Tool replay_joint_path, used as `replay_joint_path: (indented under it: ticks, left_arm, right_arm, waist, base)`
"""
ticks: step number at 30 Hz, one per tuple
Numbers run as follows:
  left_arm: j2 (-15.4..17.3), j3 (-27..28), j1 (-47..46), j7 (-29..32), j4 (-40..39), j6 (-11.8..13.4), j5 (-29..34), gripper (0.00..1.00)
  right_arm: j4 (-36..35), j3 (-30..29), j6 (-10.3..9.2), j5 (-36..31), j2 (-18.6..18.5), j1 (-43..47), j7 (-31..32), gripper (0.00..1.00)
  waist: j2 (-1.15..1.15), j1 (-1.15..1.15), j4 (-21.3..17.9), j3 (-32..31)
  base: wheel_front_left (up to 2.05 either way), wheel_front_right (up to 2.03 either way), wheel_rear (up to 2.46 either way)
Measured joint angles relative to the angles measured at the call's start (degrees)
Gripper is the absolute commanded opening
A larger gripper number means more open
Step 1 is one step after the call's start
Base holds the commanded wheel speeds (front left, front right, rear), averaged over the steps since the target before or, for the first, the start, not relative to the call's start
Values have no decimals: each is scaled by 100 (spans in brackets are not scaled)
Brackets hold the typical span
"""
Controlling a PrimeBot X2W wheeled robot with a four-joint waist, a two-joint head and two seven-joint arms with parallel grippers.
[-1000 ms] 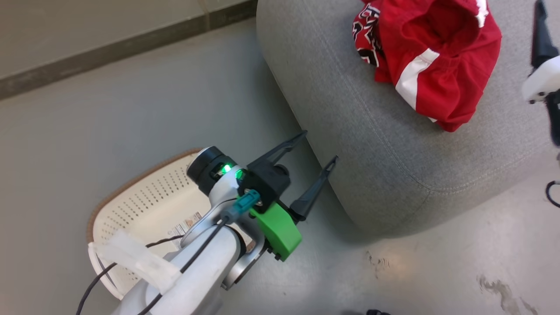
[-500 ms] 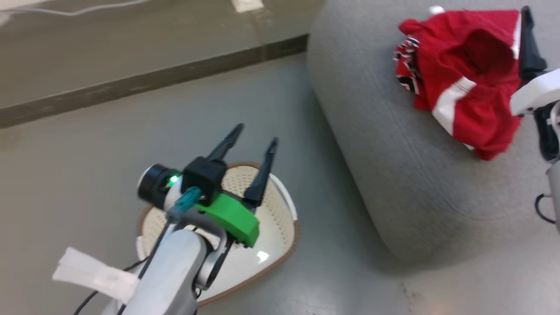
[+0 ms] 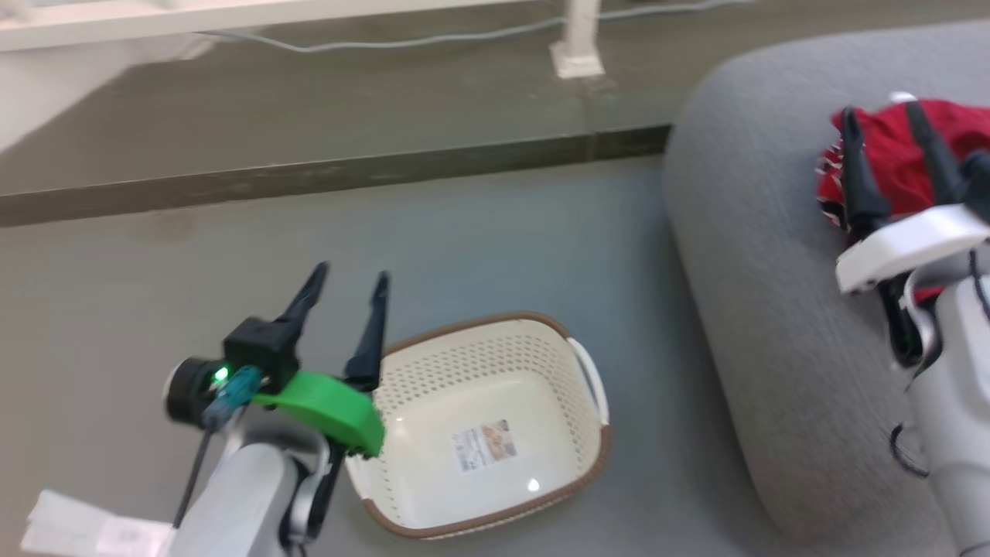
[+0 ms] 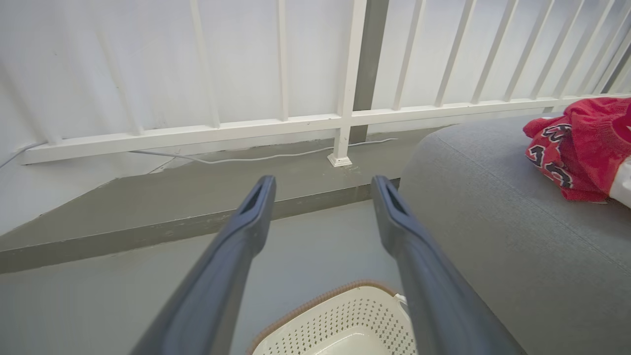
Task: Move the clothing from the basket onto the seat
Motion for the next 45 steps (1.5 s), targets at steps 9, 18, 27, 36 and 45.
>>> replay_joint_path:
  ticks: [9, 18, 27, 36, 45]
  left_arm:
    - [220, 630, 601, -119, 51, 101, -64, 100]
    - [298, 1257, 1115, -223, -78, 149, -67, 100]
    - [245, 1814, 1566, -300, -298, 149, 10, 100]
    - [193, 2072, 1956, -302, -464, 149, 303, 100]
    - [58, 2136, 2167, -302, -725, 149, 432, 100]
  right_arm:
    - [-414, -12, -208, 158, 448, 762, 1, 100]
    - [-858, 55, -363, 200, 710, 1494, 1, 100]
    - [-1226, 244, -513, 197, 915, 2107, 1, 100]
    - [-1562, 333, -659, 188, 967, 2634, 20, 100]
    - [-1887, 397, -811, 188, 1002, 2998, 136, 100]
  waist:
    - [0, 0, 617, -327]
    - [0, 0, 978, -581]
    - [0, 0, 1130, -727]
    - [0, 0, 1153, -848]
    - [0, 0, 1082, -894]
  base:
    - [0, 0, 0]
    - [0, 0, 0]
    - [0, 0, 0]
    - [0, 0, 0]
    - [0, 0, 0]
